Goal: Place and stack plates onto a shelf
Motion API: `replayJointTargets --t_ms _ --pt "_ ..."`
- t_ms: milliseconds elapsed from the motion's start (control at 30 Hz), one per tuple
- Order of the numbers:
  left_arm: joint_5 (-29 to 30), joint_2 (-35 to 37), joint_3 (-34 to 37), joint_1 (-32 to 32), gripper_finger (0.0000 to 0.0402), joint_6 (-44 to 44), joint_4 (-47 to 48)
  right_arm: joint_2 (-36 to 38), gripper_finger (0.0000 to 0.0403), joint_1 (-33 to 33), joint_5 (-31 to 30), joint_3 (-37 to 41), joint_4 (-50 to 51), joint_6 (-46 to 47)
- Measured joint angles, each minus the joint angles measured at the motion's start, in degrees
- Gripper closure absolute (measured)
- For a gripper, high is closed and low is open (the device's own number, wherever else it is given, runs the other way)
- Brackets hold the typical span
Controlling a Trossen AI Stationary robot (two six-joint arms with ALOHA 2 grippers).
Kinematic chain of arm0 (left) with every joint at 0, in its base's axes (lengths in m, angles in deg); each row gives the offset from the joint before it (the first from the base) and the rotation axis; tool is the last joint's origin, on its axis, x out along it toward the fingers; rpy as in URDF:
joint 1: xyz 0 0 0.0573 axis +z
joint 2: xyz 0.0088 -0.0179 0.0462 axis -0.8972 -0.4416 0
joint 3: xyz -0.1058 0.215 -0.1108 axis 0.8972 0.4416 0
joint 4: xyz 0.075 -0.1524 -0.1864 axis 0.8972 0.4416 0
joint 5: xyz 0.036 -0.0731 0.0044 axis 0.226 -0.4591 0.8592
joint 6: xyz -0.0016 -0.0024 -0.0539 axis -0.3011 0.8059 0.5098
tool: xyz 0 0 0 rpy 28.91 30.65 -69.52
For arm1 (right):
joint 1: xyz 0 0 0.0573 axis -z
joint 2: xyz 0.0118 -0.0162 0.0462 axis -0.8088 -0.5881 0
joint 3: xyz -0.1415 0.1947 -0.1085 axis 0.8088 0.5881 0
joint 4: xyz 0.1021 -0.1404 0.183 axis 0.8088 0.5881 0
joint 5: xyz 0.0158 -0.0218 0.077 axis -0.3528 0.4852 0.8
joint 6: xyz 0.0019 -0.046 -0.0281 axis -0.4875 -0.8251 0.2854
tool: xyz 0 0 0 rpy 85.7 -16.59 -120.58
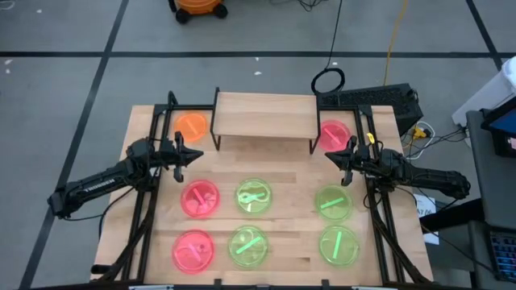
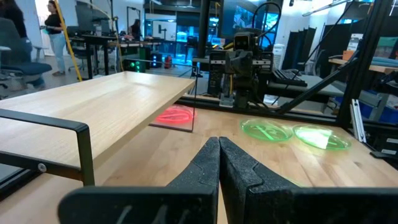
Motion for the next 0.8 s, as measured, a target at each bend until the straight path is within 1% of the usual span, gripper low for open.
replayJointTargets --t_ms 533,800 --pt "0.0 0.0 0.0 0.0 0.0398 0.0 0.0 0.0 0.0399 0.0 0.0 0.0 -0.1 0.0" --pt "0.0 0.0 0.0 0.0 0.0398 0.0 0.0 0.0 0.0399 0.0 -0.1 0.0 -4.7 -0.2"
